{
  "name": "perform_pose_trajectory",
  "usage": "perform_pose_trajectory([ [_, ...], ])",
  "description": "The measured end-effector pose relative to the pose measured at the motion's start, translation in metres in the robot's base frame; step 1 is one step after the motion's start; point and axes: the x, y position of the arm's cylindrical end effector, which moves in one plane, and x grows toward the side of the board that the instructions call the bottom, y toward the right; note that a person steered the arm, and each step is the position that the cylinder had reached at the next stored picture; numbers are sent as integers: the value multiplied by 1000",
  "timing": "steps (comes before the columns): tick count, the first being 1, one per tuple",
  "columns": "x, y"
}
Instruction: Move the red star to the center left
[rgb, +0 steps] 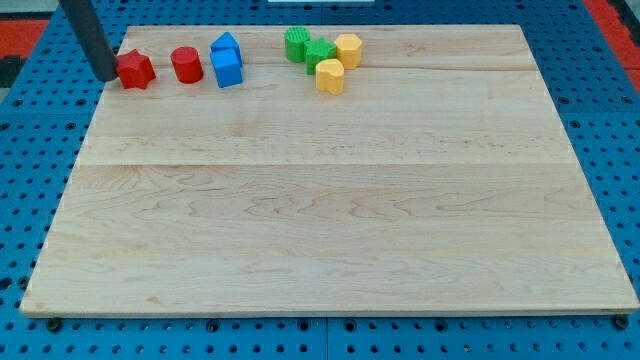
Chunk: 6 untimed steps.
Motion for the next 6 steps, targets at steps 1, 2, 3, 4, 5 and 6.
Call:
perform_pose_trajectory([
  [1,-51,-5],
  [2,-30,32],
  [3,54,29],
  [4,77,35],
  [5,41,23],
  [6,92,43],
])
